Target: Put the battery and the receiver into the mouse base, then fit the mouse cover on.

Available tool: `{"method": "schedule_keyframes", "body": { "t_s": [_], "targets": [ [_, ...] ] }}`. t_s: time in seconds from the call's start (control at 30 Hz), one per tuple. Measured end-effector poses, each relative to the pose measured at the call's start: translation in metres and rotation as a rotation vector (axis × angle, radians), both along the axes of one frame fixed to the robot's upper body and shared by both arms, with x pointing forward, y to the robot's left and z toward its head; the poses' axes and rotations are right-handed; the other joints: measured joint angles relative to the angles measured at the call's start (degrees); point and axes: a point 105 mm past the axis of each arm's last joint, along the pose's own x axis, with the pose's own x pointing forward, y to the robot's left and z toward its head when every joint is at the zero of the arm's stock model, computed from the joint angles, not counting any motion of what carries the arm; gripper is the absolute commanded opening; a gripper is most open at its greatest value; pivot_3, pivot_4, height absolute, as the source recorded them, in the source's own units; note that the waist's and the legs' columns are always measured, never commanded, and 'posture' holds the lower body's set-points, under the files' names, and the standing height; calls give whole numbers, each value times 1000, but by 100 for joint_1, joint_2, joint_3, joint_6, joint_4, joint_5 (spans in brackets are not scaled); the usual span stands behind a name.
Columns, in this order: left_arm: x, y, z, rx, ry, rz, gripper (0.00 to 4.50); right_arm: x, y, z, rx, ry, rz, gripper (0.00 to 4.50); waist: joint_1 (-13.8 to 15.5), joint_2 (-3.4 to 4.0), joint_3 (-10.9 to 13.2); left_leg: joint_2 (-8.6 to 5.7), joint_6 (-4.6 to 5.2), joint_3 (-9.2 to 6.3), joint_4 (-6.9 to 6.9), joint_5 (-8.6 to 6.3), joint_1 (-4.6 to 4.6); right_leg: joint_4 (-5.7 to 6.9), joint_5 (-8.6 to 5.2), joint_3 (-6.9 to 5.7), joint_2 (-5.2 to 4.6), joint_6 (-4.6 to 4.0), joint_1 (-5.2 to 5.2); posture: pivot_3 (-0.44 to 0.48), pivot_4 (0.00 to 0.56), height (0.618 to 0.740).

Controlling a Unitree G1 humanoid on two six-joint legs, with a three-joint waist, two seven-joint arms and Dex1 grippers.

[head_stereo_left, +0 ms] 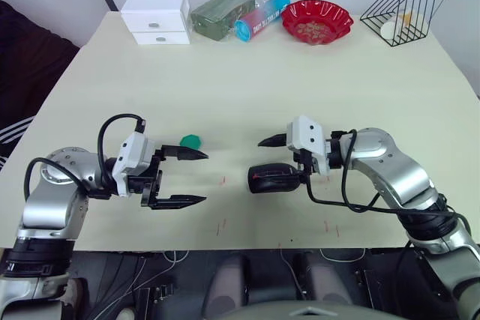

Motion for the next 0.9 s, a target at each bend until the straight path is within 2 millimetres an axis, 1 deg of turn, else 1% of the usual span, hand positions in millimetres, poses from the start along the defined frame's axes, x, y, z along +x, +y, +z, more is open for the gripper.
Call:
{"method": "schedule_keyframes", "body": {
  "t_s": [0.23,0.4,0.47,0.67,0.9],
  "targets": [
    [0,0,0,-1,0,4,4500,4,4,-18,-54,18,6,2030,-1,0,0,0,0,1,0,0,0,0,0,0,0,0,0,0,150,740],
    [0,0,0,-1,0,5,4500,9,8,-20,-94,12,4,2030,-2,0,0,0,-2,0,0,1,0,1,0,0,0,0,0,0,150,740],
    [0,0,0,-1,3,6,4500,10,10,-24,-117,31,1,2030,-1,0,0,0,-3,0,0,2,0,1,0,-1,0,0,0,0,150,740],
    [0,0,-2,-3,7,19,4500,10,15,-27,-168,35,15,2030,-1,0,0,0,-3,0,0,2,-1,0,0,-2,0,0,0,0,150,740],
    [-2,-2,-2,0,11,16,4500,13,18,-43,-260,68,13,2030,-2,1,0,0,-3,0,0,2,-1,1,0,-3,0,0,0,0,150,740]
  ]
}}
